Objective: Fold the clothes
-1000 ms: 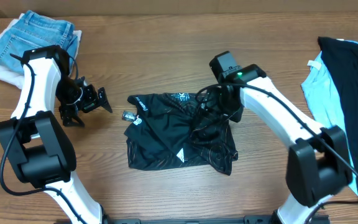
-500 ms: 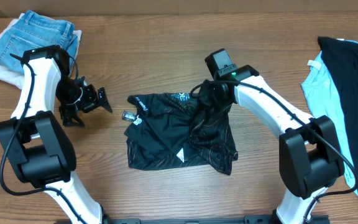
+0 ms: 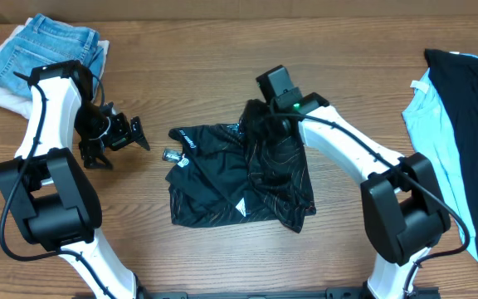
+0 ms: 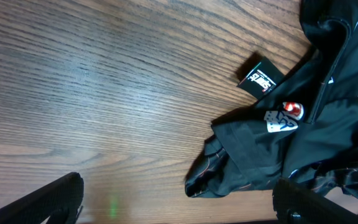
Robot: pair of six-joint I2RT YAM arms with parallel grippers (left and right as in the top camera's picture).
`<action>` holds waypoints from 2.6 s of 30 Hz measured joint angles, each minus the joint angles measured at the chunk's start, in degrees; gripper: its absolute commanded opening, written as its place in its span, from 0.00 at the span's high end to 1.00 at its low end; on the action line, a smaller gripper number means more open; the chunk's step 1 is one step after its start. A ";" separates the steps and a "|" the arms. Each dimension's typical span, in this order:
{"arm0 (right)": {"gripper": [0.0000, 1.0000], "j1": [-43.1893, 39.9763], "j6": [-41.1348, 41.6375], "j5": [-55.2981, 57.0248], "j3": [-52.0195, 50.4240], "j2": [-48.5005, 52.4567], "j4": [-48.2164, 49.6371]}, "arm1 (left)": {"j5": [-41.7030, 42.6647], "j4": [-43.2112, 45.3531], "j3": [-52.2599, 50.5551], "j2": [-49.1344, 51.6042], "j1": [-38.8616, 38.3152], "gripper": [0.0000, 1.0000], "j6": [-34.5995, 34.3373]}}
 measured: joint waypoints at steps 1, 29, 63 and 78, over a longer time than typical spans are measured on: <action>0.30 -0.13 -0.07 -0.15 0.11 0.00 -1.88 | -0.02 0.00 0.00 0.00 0.00 0.00 0.00; 0.33 -2.78 -40.70 -5.38 -11.06 -9.73 -25.49 | 0.00 0.24 0.02 0.00 0.00 0.00 0.00; 0.76 15.34 -26.56 -9.18 -11.91 -9.64 -30.91 | 0.00 0.87 0.02 0.00 0.00 0.00 0.00; 0.32 9.73 -22.53 -6.97 -0.52 -9.62 -22.97 | 0.02 0.87 0.02 0.00 0.00 0.00 0.00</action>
